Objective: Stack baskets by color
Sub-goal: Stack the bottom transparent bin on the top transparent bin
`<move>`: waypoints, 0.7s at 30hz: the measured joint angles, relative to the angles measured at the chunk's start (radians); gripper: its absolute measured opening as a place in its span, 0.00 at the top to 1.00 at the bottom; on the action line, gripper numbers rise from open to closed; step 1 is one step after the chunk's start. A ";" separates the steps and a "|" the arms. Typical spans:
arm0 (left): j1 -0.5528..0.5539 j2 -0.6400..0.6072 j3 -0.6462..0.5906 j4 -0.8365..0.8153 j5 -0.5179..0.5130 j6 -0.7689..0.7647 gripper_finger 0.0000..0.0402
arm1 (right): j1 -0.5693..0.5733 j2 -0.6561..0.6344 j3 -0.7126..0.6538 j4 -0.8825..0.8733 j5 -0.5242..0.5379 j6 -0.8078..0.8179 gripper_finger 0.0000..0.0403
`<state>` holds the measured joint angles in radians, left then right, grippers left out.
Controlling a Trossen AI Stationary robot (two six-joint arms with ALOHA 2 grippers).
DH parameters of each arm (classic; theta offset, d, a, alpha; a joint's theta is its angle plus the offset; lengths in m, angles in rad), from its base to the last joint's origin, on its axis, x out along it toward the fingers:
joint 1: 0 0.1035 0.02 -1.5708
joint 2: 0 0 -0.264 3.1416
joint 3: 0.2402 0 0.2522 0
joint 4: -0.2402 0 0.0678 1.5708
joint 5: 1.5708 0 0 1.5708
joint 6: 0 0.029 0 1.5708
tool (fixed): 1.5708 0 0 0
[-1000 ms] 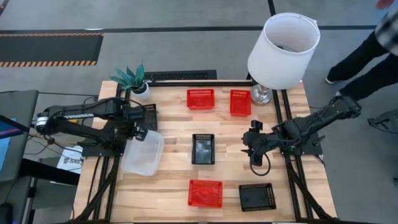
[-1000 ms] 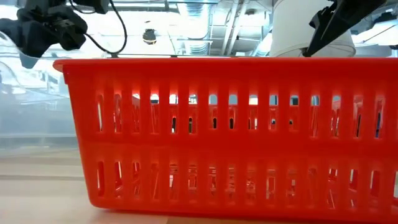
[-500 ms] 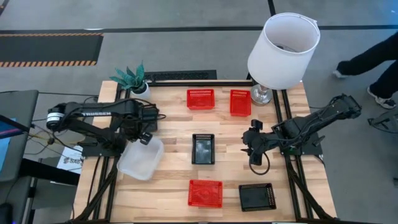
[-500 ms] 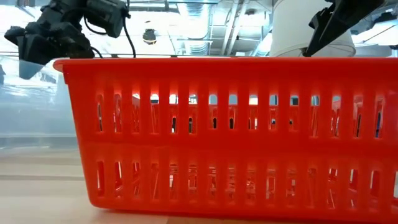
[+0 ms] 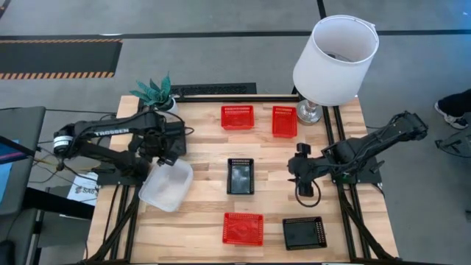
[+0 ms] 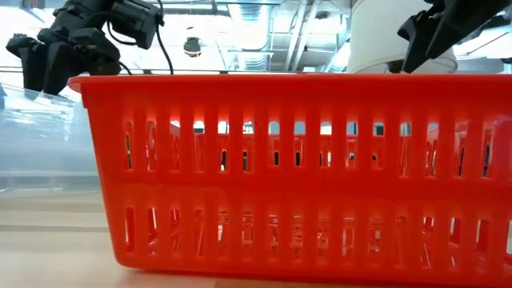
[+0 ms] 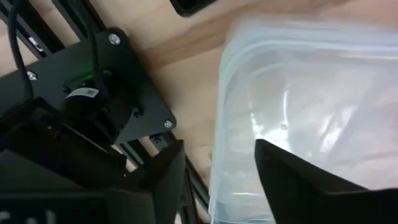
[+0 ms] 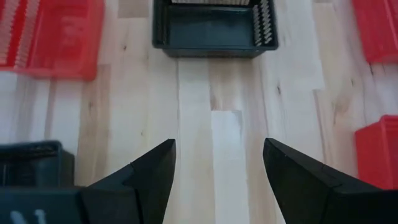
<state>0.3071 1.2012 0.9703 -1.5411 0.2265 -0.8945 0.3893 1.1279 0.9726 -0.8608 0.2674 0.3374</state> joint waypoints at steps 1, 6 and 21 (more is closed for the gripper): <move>0.007 -0.014 0.000 -0.001 -0.013 -0.002 0.52 | -0.003 -0.008 0.000 0.000 -0.006 -0.015 0.34; 0.030 -0.078 0.000 -0.031 -0.125 -0.034 0.47 | -0.030 -0.055 0.000 0.007 -0.012 -0.028 0.34; -0.086 -0.081 0.058 0.131 -0.213 0.229 0.54 | -0.052 -0.116 -0.030 0.061 -0.007 0.026 0.34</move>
<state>0.2208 1.1198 1.0279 -1.4104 0.0137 -0.6653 0.3369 1.0115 0.9429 -0.8001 0.2604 0.3631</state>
